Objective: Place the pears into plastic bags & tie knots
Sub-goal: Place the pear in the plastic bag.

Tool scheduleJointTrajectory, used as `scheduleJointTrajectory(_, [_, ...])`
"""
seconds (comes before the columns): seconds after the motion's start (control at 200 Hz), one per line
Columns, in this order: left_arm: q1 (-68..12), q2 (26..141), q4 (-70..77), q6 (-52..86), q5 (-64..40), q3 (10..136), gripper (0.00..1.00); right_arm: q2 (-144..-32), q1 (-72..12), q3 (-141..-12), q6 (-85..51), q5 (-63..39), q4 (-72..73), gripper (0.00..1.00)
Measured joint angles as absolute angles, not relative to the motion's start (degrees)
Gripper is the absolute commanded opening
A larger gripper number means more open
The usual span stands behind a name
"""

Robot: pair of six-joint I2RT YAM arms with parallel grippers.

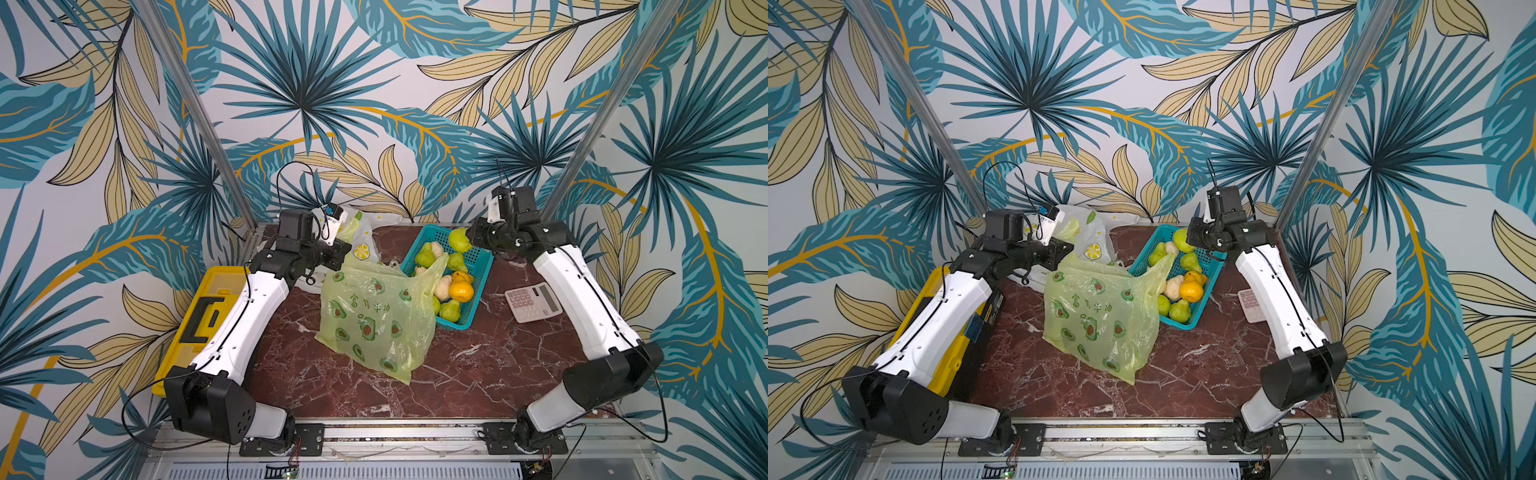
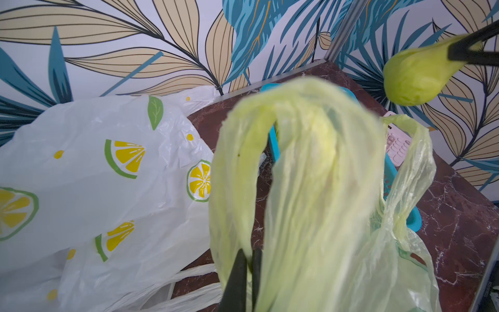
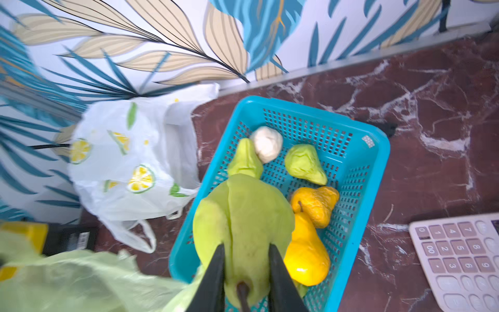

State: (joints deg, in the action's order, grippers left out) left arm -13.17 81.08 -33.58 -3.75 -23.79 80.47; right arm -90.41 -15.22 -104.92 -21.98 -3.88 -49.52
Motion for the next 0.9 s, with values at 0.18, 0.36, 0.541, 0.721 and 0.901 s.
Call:
scheduleJointTrajectory(0.18, [-16.93,83.46,-33.28,-4.29,-23.81,82.46,0.08,-91.92,-25.45,-108.64,-21.87,-12.71,-51.00,0.08])
scheduleJointTrajectory(0.36, [-18.04,84.86,-31.83,-3.44,-23.86,84.42,0.09,-97.91,-31.99,-107.74,-25.21,-21.93,-49.67,0.08])
scheduleJointTrajectory(0.541, [-18.35,84.90,-29.52,-1.48,-23.86,84.40,0.08,-98.78,-32.75,-98.87,-31.40,-27.94,-42.48,0.08])
scheduleJointTrajectory(0.721, [-18.46,84.86,-25.10,0.95,-24.73,82.78,0.07,-102.85,-33.82,-95.48,-34.76,-24.03,-39.20,0.11])
scheduleJointTrajectory(0.901, [-18.26,84.73,-23.29,2.13,-25.19,79.70,0.07,-106.30,-34.79,-95.07,-35.09,-18.22,-38.63,0.18])
